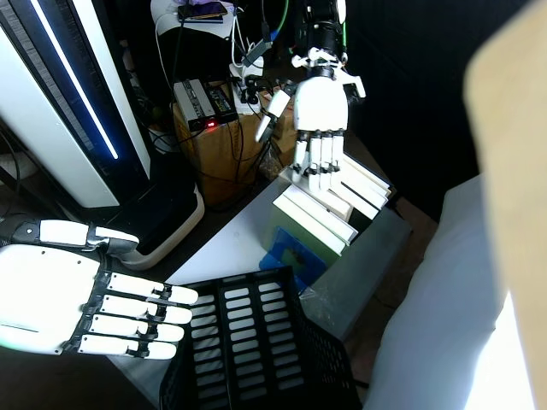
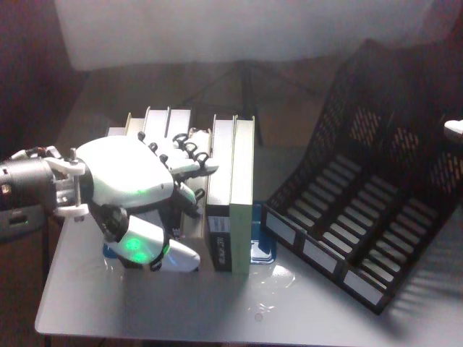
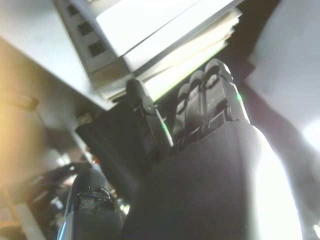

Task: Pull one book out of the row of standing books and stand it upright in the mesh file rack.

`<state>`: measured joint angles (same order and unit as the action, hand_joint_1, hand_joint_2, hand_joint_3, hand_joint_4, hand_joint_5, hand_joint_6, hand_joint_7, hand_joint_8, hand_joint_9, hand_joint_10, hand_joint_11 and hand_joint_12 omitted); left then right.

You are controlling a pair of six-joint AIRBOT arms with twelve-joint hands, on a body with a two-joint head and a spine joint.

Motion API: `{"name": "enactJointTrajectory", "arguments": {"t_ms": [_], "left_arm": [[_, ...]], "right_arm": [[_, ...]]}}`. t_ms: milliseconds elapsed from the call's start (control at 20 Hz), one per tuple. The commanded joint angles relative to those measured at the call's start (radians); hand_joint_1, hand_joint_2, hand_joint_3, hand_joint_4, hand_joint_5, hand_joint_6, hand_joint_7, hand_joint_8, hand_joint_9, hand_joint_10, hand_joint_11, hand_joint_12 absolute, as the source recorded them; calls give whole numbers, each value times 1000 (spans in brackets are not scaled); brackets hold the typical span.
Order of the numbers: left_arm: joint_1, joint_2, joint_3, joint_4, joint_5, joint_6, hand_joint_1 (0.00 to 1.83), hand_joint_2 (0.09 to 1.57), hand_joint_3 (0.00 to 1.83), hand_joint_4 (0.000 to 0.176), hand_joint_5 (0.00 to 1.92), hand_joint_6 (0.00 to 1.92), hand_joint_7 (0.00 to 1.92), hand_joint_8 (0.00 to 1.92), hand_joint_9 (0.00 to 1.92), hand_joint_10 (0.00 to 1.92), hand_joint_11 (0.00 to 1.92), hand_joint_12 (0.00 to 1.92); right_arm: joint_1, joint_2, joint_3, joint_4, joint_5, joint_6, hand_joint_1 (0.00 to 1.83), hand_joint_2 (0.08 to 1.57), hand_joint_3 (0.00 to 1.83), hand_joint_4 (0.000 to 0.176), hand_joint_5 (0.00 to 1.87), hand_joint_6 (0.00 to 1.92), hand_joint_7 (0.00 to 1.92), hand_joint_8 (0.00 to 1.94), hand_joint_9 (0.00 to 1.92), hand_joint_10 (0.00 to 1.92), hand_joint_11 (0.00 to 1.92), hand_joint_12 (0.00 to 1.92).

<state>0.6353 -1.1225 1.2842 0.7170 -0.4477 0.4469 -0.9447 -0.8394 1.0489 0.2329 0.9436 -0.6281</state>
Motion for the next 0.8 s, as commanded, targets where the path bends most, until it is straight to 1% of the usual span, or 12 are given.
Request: {"name": "enactJointTrajectory", "arguments": {"t_ms": [0,50,100,150,250,300,350,400,500,550,600,750], "left_arm": [[9,7,-7,-1,-72,-8,0,1085,0,78,691,11,0,0,0,0,0,0],[19,13,-18,6,-76,-13,0,1084,0,73,665,1,0,0,0,0,0,0],[30,18,-27,6,-83,-13,0,1059,0,66,633,0,0,0,0,0,0,0],[43,24,-36,5,-94,-21,0,1048,0,57,599,2,0,0,0,0,0,0],[58,32,-50,3,-105,-26,0,1053,0,62,583,0,0,0,0,0,0,0],[69,36,-58,1,-110,-26,0,1059,0,48,588,4,0,0,0,0,0,0],[83,40,-65,-3,-118,-28,0,1051,0,43,580,1,0,0,0,0,0,0],[94,44,-73,-10,-125,-26,0,1043,0,44,561,0,0,0,0,0,0,0],[110,48,-85,-17,-141,-28,0,1062,0,25,510,0,0,0,0,0,0,0],[118,50,-90,-21,-146,-30,0,1063,0,14,503,0,0,0,0,0,0,0],[130,53,-94,-27,-152,-34,0,1063,0,14,503,0,0,0,0,0,0,0],[155,59,-107,-44,-166,-37,0,1069,0,25,504,1,0,0,0,0,0,0]], "right_arm": [[3,10,2,16,115,9,268,1288,2,5,0,0,0,0,0,0,0,0],[2,10,2,18,117,9,269,1289,3,9,0,0,0,0,0,0,0,0],[2,10,2,18,118,10,272,1293,4,0,0,0,0,0,0,0,0,0],[1,10,2,18,119,13,271,1290,3,13,0,0,0,0,0,0,0,0],[0,10,2,19,120,15,274,1293,4,9,0,0,0,0,0,0,0,0],[-1,10,2,20,120,15,284,1292,3,18,0,0,0,0,0,0,0,0],[-2,11,2,20,120,16,283,1290,2,26,0,0,0,0,0,0,0,0],[-3,11,2,22,120,16,286,1295,4,20,0,0,0,0,0,0,0,0],[-6,12,2,26,120,17,299,1291,1,1,0,0,0,0,0,0,0,0],[-7,12,1,26,121,17,301,1292,2,0,0,0,0,0,0,0,0,0],[-7,12,1,26,121,17,301,1292,2,0,0,0,0,0,0,0,0,0],[-9,12,1,28,121,17,296,1296,3,5,0,0,0,0,0,0,0,0]]}}
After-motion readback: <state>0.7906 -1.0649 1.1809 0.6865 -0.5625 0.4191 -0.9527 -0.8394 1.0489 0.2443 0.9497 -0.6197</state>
